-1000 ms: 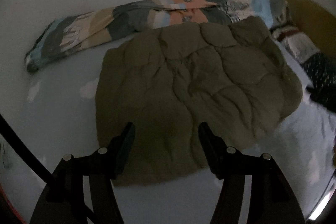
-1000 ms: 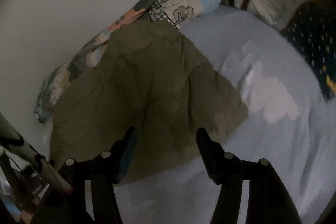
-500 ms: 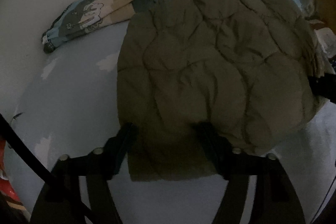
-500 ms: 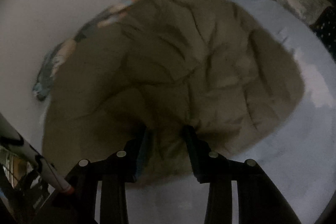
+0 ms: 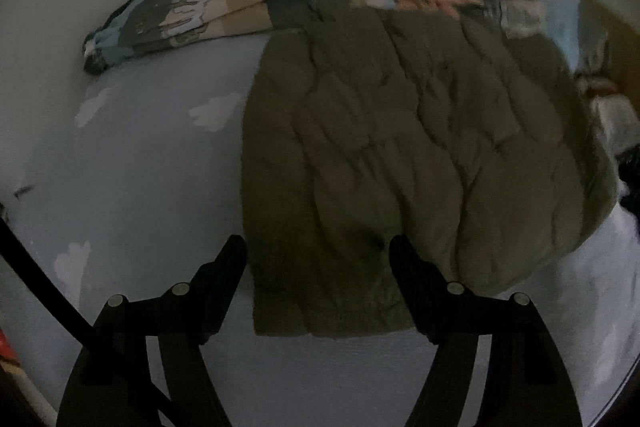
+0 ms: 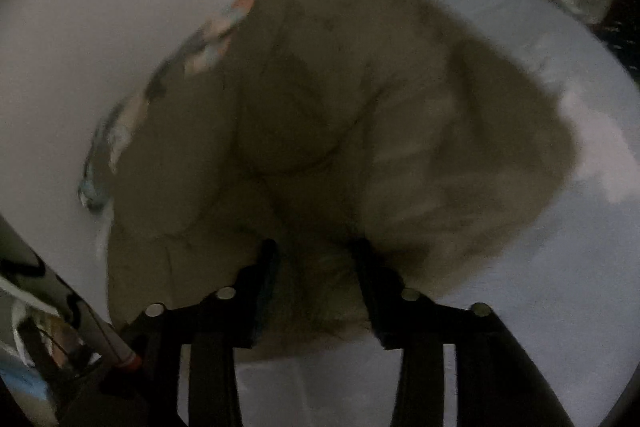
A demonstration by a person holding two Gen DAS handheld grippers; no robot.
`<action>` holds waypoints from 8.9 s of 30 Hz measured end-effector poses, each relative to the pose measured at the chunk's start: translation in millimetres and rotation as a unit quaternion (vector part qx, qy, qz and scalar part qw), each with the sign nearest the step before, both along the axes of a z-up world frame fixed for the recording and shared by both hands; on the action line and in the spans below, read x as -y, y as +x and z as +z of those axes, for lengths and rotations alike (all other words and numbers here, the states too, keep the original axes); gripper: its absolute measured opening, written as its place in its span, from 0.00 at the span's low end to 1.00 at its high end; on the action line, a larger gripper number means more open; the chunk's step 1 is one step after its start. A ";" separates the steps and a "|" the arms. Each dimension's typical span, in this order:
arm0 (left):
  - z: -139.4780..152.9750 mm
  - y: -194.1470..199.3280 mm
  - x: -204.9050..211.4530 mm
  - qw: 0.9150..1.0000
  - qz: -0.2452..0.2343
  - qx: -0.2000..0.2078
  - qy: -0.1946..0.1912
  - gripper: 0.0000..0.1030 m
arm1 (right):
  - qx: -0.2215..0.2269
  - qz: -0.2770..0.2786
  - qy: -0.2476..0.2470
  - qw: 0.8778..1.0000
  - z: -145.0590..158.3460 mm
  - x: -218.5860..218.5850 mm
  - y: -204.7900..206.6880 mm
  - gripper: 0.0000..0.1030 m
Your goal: Fold large clothes
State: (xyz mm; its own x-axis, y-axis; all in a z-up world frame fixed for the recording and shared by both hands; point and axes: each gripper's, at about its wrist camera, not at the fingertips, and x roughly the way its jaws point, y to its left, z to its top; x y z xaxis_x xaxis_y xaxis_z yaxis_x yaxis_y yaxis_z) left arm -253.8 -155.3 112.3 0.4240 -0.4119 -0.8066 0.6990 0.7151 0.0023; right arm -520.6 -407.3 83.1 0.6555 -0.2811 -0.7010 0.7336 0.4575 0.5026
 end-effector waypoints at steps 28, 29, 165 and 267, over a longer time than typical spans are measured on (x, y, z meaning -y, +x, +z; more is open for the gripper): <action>-51.7 44.3 -93.2 0.923 0.217 -0.264 -0.178 0.71 | 0.138 -0.202 0.092 0.965 -56.3 110.7 -97.0 0.75; -55.5 43.4 -88.1 0.922 0.212 -0.268 -0.184 0.71 | 0.140 -0.203 0.089 0.965 -56.9 112.8 -95.9 0.76; -29.5 66.4 -31.7 0.969 0.121 -0.181 -0.115 0.47 | 0.086 -0.210 0.139 0.964 -40.5 21.9 -92.1 0.40; 11.8 -110.9 -38.4 0.989 -0.059 0.139 -0.003 0.64 | -0.118 0.037 -0.211 0.970 64.4 -161.5 21.7 0.58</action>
State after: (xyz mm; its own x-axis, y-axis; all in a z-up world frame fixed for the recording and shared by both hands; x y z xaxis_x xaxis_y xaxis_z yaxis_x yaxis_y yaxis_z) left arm -364.7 -117.0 124.1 0.5771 -0.4764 -0.6633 0.7506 0.6294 0.2010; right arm -498.9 -245.8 147.5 0.5208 -0.5332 -0.6667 0.7626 0.6416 0.0825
